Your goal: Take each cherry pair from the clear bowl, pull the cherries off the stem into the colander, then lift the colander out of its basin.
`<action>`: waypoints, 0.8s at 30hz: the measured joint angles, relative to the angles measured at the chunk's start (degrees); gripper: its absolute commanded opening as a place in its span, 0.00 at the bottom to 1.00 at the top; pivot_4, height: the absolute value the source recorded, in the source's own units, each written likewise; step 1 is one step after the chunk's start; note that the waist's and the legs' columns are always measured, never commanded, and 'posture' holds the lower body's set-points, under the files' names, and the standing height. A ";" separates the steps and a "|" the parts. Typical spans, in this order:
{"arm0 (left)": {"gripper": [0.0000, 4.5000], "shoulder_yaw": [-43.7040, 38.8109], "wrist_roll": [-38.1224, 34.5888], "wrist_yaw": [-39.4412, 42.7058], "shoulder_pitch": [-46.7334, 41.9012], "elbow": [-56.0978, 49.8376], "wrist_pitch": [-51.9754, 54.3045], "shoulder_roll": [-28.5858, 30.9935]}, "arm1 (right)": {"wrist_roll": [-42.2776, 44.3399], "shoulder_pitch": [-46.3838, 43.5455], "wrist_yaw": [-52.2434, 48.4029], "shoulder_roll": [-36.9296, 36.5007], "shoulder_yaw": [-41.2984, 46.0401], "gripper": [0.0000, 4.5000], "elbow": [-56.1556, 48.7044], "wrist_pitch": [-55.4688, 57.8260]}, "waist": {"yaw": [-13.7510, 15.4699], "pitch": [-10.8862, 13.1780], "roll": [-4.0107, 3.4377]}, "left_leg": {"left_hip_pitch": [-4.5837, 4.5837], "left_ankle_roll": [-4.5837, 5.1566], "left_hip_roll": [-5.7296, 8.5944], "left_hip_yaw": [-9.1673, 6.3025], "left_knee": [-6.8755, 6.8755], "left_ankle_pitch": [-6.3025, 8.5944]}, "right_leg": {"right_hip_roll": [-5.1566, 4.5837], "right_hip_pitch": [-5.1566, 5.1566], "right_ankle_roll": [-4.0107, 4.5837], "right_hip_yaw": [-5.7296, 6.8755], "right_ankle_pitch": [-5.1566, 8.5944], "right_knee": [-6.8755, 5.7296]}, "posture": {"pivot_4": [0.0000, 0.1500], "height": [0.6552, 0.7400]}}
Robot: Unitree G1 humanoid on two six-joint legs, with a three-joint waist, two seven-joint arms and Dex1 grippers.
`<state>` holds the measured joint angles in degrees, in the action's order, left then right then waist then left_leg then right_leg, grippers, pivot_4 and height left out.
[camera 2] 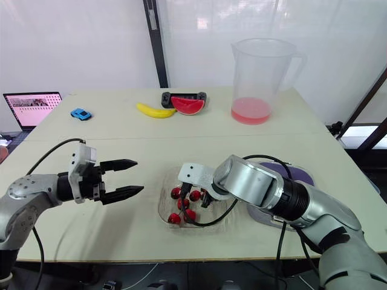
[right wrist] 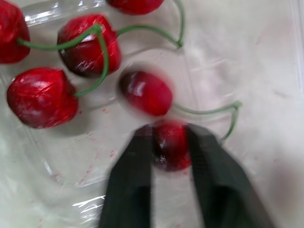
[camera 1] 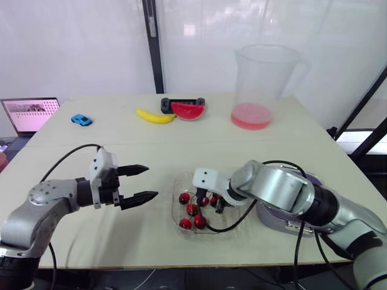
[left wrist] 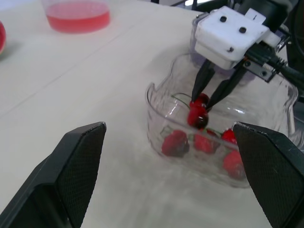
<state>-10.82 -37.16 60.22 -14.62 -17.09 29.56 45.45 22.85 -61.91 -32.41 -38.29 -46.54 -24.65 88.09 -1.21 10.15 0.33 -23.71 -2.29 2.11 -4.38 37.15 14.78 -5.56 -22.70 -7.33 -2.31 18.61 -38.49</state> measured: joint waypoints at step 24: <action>1.00 1.79 -0.09 -0.41 -0.56 0.32 -0.12 -2.84 | -0.46 -5.46 -7.34 -4.23 -3.45 0.86 -0.94 -3.09 | -0.04 0.00 0.00 | 0.00 0.00 0.00 0.00 -0.02 0.00 | 0.00 -0.02 0.00 0.00 0.00 0.01 | 1.00 1.00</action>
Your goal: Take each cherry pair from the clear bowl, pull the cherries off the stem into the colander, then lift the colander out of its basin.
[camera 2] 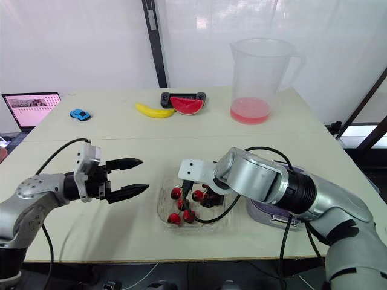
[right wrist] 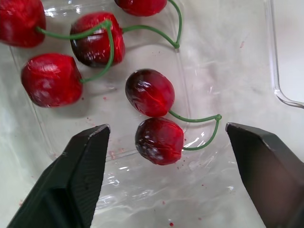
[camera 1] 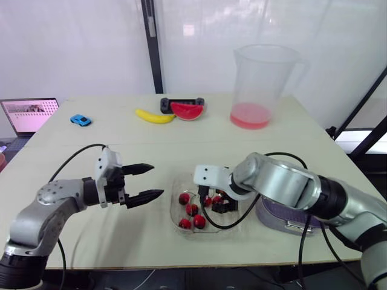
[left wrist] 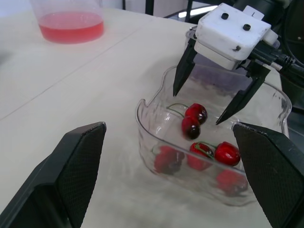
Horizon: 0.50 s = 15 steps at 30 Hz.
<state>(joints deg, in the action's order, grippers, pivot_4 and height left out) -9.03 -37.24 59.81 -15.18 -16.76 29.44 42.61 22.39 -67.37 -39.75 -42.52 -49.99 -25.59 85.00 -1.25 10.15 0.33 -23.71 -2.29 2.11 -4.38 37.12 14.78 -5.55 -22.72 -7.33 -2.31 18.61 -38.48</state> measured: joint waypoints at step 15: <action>1.00 0.35 0.18 -1.69 2.88 -2.53 -0.02 -1.13 | -4.29 -0.78 -2.69 -1.68 -7.68 0.68 1.22 -4.87 | 0.02 0.00 0.00 | 0.00 0.00 -0.01 -0.01 0.00 0.00 | 0.00 0.01 0.00 0.00 0.00 0.02 | 1.00 1.00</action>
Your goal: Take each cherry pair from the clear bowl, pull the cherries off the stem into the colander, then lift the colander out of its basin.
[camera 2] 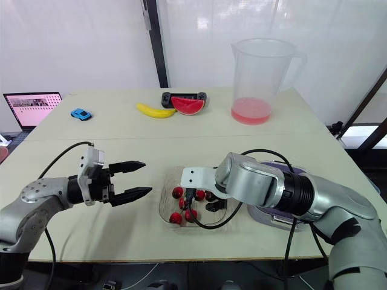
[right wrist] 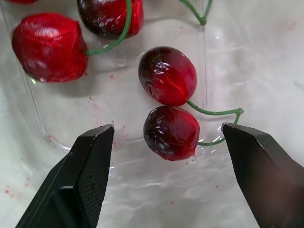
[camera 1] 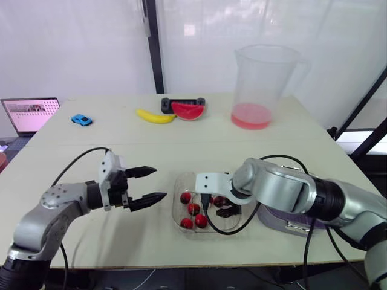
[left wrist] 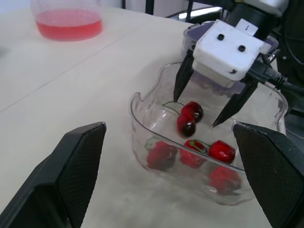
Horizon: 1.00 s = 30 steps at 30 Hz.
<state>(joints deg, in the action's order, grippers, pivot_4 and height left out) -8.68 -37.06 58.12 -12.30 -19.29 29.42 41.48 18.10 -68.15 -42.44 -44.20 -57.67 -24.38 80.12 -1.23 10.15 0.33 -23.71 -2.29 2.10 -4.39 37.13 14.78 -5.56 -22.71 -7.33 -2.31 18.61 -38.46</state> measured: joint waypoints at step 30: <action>1.00 -3.91 -9.28 -10.47 -20.09 14.08 9.06 -6.41 | -19.43 22.41 2.70 2.24 28.72 0.16 -5.10 -53.27 | 0.03 -0.11 0.33 | -0.02 -0.14 0.12 -0.11 0.04 -0.08 | 0.04 -0.01 -0.01 0.15 0.00 -0.13 | 1.00 1.00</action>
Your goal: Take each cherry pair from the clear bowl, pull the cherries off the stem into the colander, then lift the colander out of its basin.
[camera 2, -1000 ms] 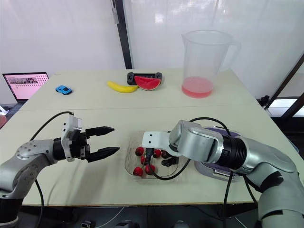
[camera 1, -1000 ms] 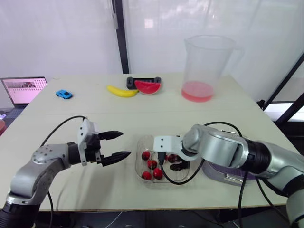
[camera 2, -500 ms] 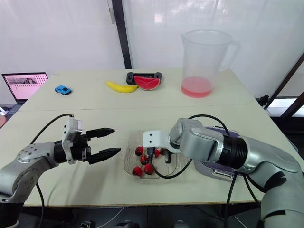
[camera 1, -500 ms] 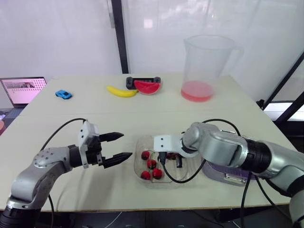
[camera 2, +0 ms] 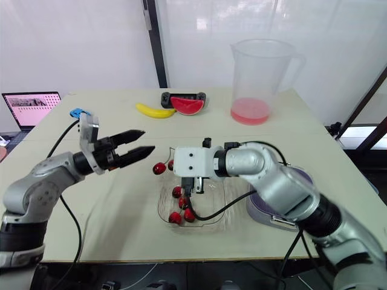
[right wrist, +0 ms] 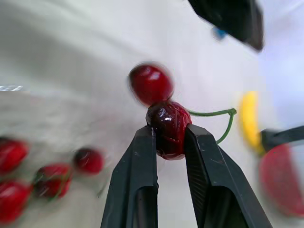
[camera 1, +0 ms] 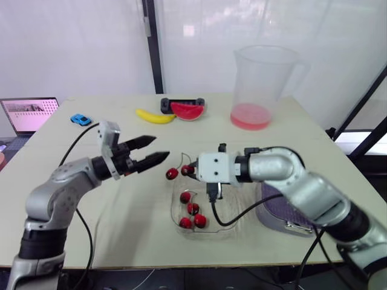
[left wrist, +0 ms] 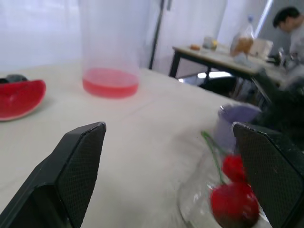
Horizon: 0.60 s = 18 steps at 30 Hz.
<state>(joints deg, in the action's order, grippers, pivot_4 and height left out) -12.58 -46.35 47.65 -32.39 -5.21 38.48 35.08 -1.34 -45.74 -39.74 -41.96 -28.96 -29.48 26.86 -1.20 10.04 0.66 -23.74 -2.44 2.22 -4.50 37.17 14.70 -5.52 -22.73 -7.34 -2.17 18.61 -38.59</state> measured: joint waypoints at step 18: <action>1.00 2.72 -2.90 2.33 -9.77 2.98 3.31 -5.72 | -33.47 5.91 9.32 2.70 2.29 0.16 6.07 -25.11 | -0.01 0.00 0.01 | 0.01 -0.41 0.03 -0.02 -0.01 -0.23 | 0.03 0.09 0.00 0.00 0.00 0.05 | 1.00 1.00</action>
<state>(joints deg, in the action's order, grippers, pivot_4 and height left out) -9.86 -49.25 49.98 -42.16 -2.23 41.79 29.35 -34.81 -39.83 -30.42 -39.27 -26.66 -23.41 1.75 -1.21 10.04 0.67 -23.73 -2.84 2.25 -4.51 37.16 14.46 -5.49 -22.64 -7.34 -2.17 18.61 -38.54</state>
